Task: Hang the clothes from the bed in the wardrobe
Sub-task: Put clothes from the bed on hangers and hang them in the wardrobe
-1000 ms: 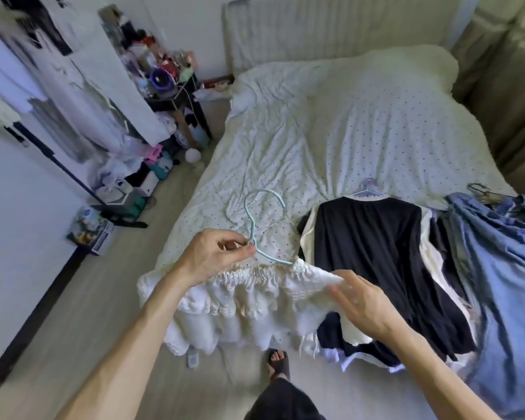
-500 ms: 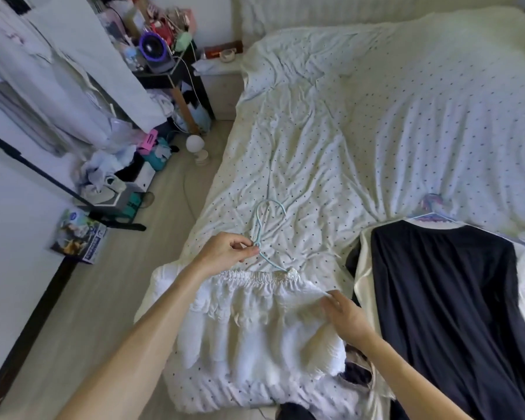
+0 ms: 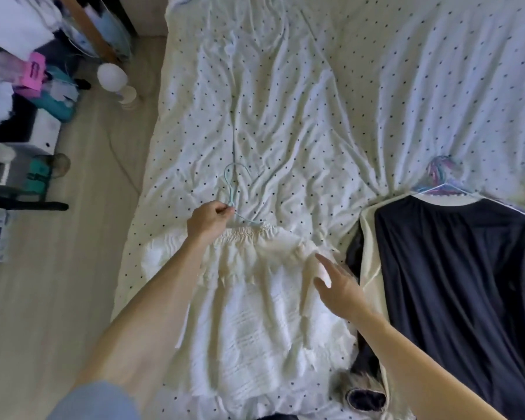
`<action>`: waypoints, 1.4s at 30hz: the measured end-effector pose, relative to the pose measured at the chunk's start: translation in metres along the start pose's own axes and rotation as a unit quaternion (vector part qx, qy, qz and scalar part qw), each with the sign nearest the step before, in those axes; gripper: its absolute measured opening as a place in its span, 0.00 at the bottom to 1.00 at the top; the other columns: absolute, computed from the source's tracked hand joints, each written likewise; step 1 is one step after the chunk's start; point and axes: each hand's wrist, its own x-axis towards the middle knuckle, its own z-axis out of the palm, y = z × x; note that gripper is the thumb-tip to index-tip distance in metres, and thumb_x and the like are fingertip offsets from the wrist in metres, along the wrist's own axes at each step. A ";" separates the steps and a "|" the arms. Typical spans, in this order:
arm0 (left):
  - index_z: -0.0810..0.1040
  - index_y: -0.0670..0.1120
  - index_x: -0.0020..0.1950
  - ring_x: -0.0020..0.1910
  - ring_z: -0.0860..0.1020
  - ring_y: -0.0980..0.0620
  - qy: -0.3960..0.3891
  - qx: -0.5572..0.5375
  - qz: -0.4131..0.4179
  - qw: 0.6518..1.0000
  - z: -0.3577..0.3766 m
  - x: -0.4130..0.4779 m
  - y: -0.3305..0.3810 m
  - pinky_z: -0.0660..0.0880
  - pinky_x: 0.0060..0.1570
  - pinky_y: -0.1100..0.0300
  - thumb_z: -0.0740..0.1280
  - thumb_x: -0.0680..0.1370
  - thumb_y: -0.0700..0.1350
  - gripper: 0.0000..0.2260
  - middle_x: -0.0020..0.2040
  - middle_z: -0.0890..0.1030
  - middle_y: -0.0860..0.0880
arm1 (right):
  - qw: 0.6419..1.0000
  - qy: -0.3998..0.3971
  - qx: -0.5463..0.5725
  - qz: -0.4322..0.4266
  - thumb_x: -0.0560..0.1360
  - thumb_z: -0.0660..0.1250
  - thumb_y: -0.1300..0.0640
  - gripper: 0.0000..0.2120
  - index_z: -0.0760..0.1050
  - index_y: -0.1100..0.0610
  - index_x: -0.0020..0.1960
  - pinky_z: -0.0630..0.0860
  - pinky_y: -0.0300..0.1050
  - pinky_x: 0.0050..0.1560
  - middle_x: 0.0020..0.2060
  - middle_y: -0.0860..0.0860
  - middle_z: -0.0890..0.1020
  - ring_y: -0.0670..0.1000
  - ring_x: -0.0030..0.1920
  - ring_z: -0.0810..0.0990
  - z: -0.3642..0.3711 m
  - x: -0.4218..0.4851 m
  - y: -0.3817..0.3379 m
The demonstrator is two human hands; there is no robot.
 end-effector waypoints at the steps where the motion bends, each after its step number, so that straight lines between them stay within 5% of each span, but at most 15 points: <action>1: 0.79 0.51 0.56 0.51 0.80 0.45 0.009 0.024 -0.010 1.000 0.008 0.010 -0.006 0.73 0.46 0.55 0.63 0.81 0.56 0.12 0.52 0.83 0.49 | 0.999 -0.022 -0.028 0.003 0.82 0.59 0.48 0.29 0.53 0.44 0.80 0.64 0.50 0.71 0.77 0.50 0.63 0.55 0.76 0.63 0.006 0.003 0.003; 5: 0.60 0.50 0.79 0.74 0.64 0.40 0.035 0.119 -0.019 0.992 0.038 0.026 -0.027 0.64 0.70 0.45 0.60 0.81 0.56 0.27 0.77 0.64 0.42 | 0.988 -0.089 -0.129 0.003 0.83 0.56 0.45 0.31 0.46 0.43 0.81 0.62 0.54 0.75 0.81 0.47 0.47 0.57 0.79 0.54 0.041 0.005 0.015; 9: 0.49 0.56 0.82 0.80 0.51 0.41 0.024 0.193 0.060 0.979 0.078 -0.030 -0.050 0.53 0.74 0.35 0.58 0.81 0.60 0.32 0.82 0.47 0.47 | 0.973 -0.145 -0.178 0.012 0.82 0.57 0.45 0.32 0.44 0.43 0.80 0.60 0.56 0.75 0.80 0.49 0.39 0.56 0.79 0.49 0.068 -0.009 0.026; 15: 0.30 0.62 0.77 0.78 0.32 0.47 -0.227 0.276 -0.055 0.932 0.128 -0.148 -0.099 0.47 0.71 0.27 0.47 0.79 0.70 0.34 0.78 0.28 0.53 | 0.957 -0.206 -0.203 0.024 0.83 0.55 0.45 0.31 0.44 0.43 0.81 0.55 0.59 0.77 0.80 0.49 0.39 0.55 0.80 0.48 0.070 -0.031 0.025; 19: 0.38 0.63 0.79 0.80 0.43 0.45 -0.315 0.294 -0.097 0.897 0.114 -0.175 -0.092 0.55 0.71 0.32 0.52 0.79 0.68 0.34 0.81 0.38 0.51 | 0.957 -0.209 -0.197 0.026 0.84 0.52 0.46 0.25 0.55 0.46 0.80 0.64 0.54 0.74 0.79 0.48 0.57 0.54 0.77 0.60 0.047 -0.057 0.024; 22: 0.51 0.54 0.82 0.79 0.58 0.45 -0.353 0.283 -0.098 0.886 0.088 -0.177 -0.066 0.62 0.74 0.46 0.54 0.82 0.63 0.31 0.81 0.55 0.48 | 0.975 -0.164 -0.144 0.038 0.83 0.53 0.46 0.22 0.63 0.45 0.77 0.71 0.52 0.68 0.74 0.47 0.69 0.53 0.73 0.68 0.026 -0.090 0.032; 25: 0.59 0.49 0.80 0.74 0.66 0.46 -0.320 0.302 -0.060 0.896 0.068 -0.193 -0.019 0.67 0.70 0.52 0.54 0.83 0.56 0.26 0.79 0.63 0.47 | 0.990 -0.103 -0.091 0.037 0.82 0.55 0.46 0.21 0.69 0.45 0.73 0.74 0.49 0.63 0.69 0.48 0.76 0.54 0.68 0.74 0.008 -0.134 0.051; 30: 0.65 0.48 0.78 0.70 0.71 0.45 -0.254 0.332 0.068 0.906 0.077 -0.252 0.085 0.71 0.66 0.53 0.55 0.83 0.53 0.23 0.75 0.70 0.46 | 0.999 0.045 -0.005 0.006 0.76 0.53 0.48 0.18 0.78 0.56 0.50 0.77 0.52 0.46 0.46 0.49 0.83 0.54 0.47 0.79 -0.029 -0.231 0.109; 36: 0.70 0.53 0.74 0.68 0.74 0.47 -0.210 0.342 0.286 0.870 0.148 -0.361 0.248 0.71 0.66 0.53 0.57 0.81 0.55 0.22 0.71 0.75 0.48 | 0.964 0.264 0.034 0.014 0.82 0.60 0.49 0.17 0.76 0.48 0.69 0.68 0.38 0.65 0.65 0.42 0.78 0.46 0.68 0.73 -0.089 -0.370 0.214; 42: 0.69 0.52 0.75 0.70 0.71 0.48 -0.161 0.333 0.543 0.754 0.236 -0.516 0.413 0.67 0.70 0.51 0.58 0.82 0.55 0.21 0.72 0.73 0.50 | 0.890 0.433 0.046 0.132 0.81 0.61 0.45 0.18 0.73 0.43 0.71 0.63 0.41 0.73 0.71 0.42 0.73 0.46 0.74 0.66 -0.123 -0.528 0.338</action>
